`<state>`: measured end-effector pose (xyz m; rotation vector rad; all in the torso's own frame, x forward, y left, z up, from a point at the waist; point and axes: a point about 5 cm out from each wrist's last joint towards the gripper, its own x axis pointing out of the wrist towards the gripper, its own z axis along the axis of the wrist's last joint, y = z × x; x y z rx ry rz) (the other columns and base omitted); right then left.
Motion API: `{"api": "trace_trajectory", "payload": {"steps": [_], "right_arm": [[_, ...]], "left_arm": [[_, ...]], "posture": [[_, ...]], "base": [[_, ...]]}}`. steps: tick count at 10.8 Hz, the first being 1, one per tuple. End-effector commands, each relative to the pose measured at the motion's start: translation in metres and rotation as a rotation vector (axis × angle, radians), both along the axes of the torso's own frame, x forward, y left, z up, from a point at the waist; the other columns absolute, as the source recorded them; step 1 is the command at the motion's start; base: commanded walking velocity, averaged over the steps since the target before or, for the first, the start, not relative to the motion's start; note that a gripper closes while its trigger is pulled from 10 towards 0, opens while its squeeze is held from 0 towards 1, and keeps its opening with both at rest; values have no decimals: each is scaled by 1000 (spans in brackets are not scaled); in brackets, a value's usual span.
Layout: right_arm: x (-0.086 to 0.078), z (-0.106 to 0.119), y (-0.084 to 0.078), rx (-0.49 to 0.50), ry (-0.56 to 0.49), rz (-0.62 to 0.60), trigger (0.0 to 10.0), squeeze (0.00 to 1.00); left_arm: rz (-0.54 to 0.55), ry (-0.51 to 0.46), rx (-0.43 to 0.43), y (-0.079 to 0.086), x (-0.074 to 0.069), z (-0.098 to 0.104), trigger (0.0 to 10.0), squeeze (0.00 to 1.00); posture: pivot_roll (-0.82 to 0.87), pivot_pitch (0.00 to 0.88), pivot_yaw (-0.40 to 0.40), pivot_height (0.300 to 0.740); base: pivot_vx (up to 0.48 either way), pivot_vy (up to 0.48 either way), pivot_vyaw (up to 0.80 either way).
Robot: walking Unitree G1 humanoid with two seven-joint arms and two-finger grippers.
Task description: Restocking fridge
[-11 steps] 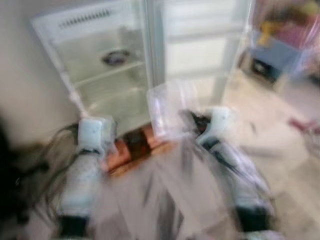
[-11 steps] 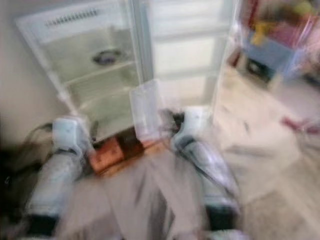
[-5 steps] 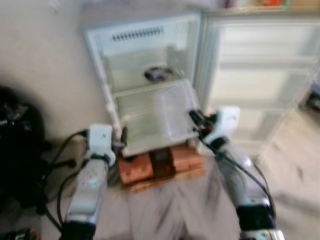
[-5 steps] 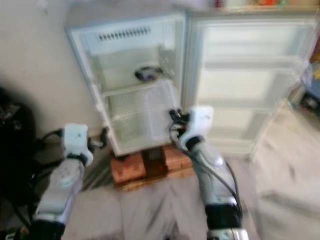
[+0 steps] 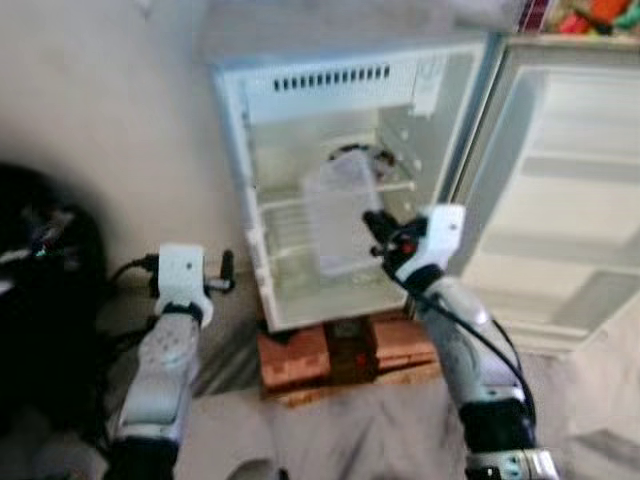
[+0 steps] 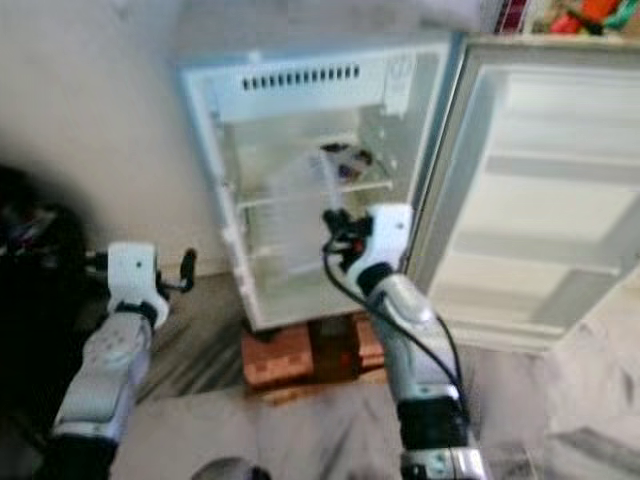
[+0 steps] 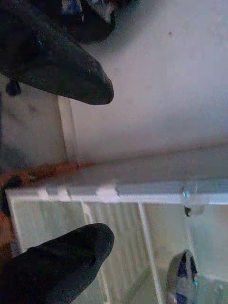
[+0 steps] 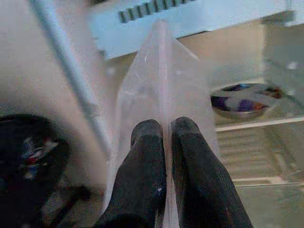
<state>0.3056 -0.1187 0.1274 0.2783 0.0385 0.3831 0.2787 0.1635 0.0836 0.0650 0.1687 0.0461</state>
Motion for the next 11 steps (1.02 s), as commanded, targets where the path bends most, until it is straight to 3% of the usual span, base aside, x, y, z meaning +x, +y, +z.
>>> {"api": "trace_trajectory", "payload": {"steps": [1, 4, 5, 8, 11], "right_arm": [[1, -1, -5, 2, 8, -17, 10000, 0], [3, -2, -5, 5, 14, -27, 10000, 0], [4, -2, -5, 5, 17, -29, 10000, 0], [5, -2, -6, 7, 19, -34, 10000, 0], [4, -1, -6, 19, 11, -47, 10000, 0]], "left_arm": [[41, 51, -40, 2, -4, -6, 10000, 0], [111, 76, -124, 11, -12, -10, 10000, 0], [141, 123, -181, 13, -17, -15, 10000, 0], [106, 95, -161, 10, -16, -9, 10000, 0], [134, 132, -133, 16, -14, -10, 10000, 0]], "posture": [[84, 0, 15, 740], [94, 0, 12, 740], [98, 0, 11, 740], [92, 0, 14, 740], [89, 0, 21, 740]], "base": [[0, 439, 0], [0, 99, 0], [0, 0, 0], [0, 0, 0], [0, -436, 0]]}}
